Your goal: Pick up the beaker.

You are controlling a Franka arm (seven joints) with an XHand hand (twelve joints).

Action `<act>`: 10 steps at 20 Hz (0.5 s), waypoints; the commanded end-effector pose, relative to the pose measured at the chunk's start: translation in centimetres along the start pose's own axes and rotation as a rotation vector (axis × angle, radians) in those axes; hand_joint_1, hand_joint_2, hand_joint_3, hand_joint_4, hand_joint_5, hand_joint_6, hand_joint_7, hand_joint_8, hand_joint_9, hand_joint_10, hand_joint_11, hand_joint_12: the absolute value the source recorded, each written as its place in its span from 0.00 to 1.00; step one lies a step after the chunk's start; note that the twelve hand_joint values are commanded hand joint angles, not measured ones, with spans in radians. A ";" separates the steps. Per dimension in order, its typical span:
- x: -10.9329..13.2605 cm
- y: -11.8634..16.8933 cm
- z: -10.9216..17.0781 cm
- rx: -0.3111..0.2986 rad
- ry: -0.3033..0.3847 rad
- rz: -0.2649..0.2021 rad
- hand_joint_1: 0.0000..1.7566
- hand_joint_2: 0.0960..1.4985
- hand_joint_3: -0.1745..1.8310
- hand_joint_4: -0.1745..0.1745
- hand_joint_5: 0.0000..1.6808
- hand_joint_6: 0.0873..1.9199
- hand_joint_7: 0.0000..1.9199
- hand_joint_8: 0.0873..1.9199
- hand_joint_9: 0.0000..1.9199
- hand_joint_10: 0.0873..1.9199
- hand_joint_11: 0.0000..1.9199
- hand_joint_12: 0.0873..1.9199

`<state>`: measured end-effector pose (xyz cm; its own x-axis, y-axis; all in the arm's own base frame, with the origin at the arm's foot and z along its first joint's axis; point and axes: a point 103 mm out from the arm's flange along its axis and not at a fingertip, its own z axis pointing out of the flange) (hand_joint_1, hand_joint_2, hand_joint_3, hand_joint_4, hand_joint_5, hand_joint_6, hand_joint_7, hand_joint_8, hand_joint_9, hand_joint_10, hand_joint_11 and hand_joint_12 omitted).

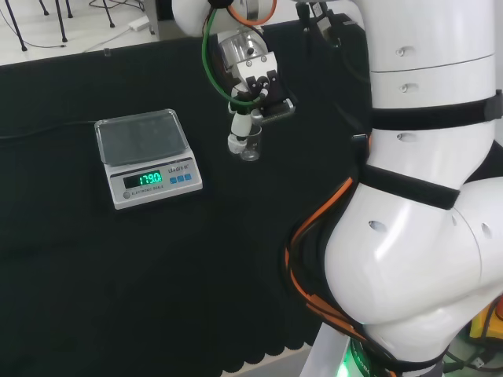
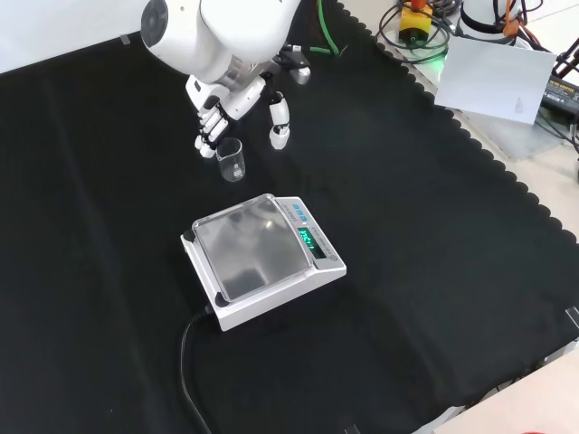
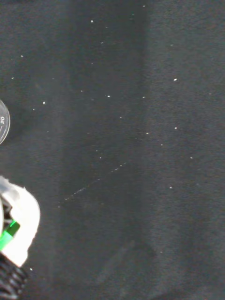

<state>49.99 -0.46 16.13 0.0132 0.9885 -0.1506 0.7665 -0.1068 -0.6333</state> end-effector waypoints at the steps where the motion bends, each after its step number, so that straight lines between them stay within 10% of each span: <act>1: 0.3 1.2 0.2 0.013 -0.020 0.003 0.52 0.35 0.33 0.41 0.11 0.00 0.00 0.16 0.03 0.43 0.01 0.76; 10: 0.2 2.0 0.7 0.037 -0.023 0.001 0.54 0.34 0.37 0.40 0.15 0.00 0.00 0.21 0.05 0.43 0.02 0.75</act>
<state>51.08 -0.44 14.53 -0.0001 0.9860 -0.1667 0.7486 -0.1105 -0.6538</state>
